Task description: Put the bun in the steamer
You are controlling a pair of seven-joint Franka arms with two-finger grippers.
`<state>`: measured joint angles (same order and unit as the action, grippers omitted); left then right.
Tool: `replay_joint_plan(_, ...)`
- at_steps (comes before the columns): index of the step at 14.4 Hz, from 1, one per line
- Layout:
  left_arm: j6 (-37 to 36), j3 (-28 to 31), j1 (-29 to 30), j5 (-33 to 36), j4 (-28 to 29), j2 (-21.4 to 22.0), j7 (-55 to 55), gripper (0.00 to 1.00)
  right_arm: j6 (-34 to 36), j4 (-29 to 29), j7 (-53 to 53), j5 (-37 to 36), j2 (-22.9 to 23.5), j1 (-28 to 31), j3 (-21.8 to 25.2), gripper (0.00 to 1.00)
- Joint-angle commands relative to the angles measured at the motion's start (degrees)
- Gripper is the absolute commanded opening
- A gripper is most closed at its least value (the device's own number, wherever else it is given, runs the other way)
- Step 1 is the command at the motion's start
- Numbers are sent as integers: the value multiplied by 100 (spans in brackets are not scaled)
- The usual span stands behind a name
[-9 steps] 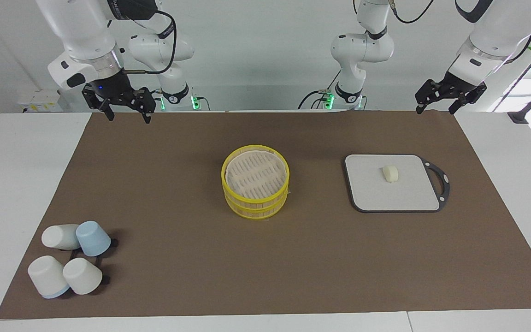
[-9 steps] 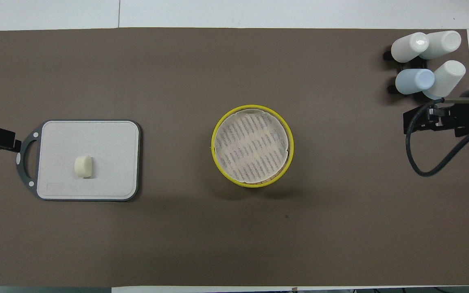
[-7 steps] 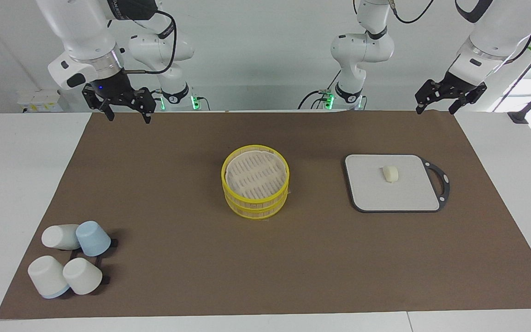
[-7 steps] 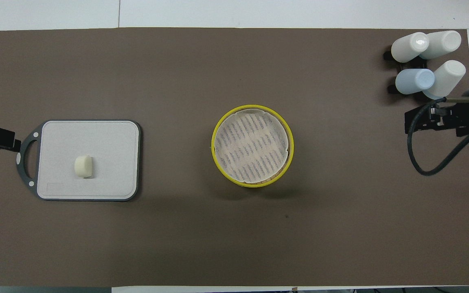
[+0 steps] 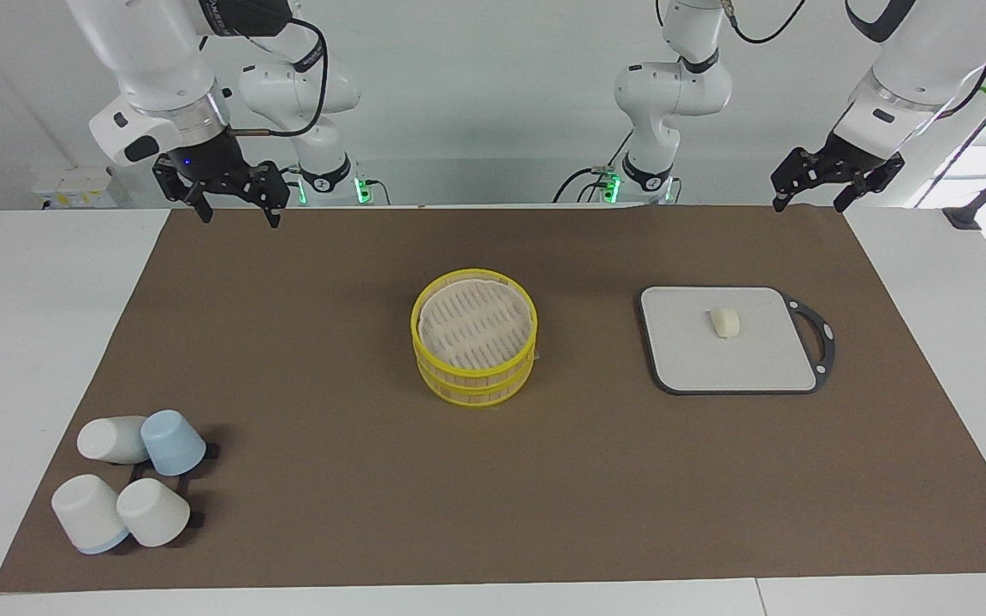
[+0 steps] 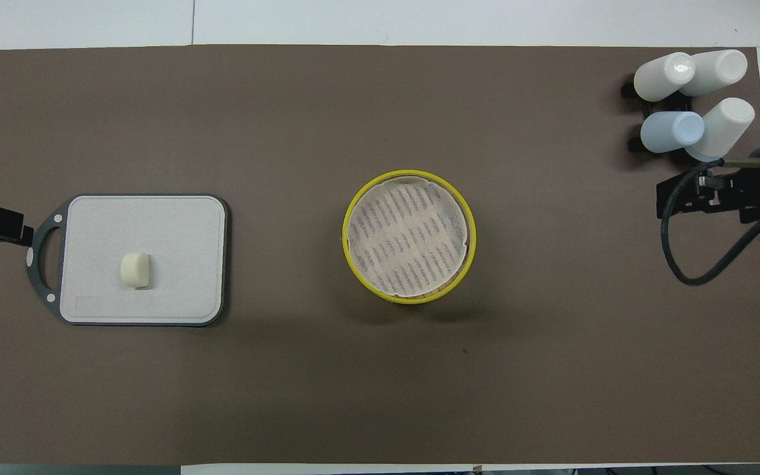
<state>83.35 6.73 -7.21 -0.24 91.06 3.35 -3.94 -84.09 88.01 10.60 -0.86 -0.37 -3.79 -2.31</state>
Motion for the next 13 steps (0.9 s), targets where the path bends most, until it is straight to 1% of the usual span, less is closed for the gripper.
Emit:
replay_joint_plan(1,6,30,-35,59,-62,8,16,100,-422,41,151,200,-8,-681,-86,100)
replay_joint_plan(2,6,30,-35,68,-62,8,16,100,-563,-20,606,244,167,-954,-103,100)
replay_joint_plan(3,6,30,-35,68,-54,8,7,100,-747,-195,1045,236,421,-1383,-95,100)
replay_joint_plan(4,14,30,-26,68,-36,8,16,100,-758,-457,1363,131,858,-1814,-86,100)
replay_joint_plan(5,84,30,0,59,77,60,7,100,-793,-973,1784,113,1446,-2244,-60,100)
replay_joint_plan(6,294,47,18,59,409,209,7,100,-880,-1474,2423,95,2000,-2597,-42,100)
replay_joint_plan(7,652,56,26,59,934,384,7,100,-1151,-1697,2908,104,2362,-2774,-51,100)
replay_joint_plan(8,1126,56,27,59,1584,551,16,100,-1684,-1664,3139,147,2488,-2880,-77,100)
replay_joint_plan(9,1722,65,35,59,2199,718,16,100,-2011,-1499,3176,96,2550,-3003,-77,100)
replay_joint_plan(10,2233,74,79,68,2745,798,-1,100,-2206,-1306,3203,95,2637,-3109,-77,100)
replay_joint_plan(11,2638,74,192,68,3142,790,-45,100,-2469,-1138,3212,78,2743,-3241,-68,100)
replay_joint_plan(12,3008,74,228,68,3415,703,-80,100,-2672,-876,3212,34,2787,-3303,-68,100)
replay_joint_plan(13,3490,74,229,68,3644,494,-55,100,-2987,-482,3168,-36,2727,-3277,-68,100)
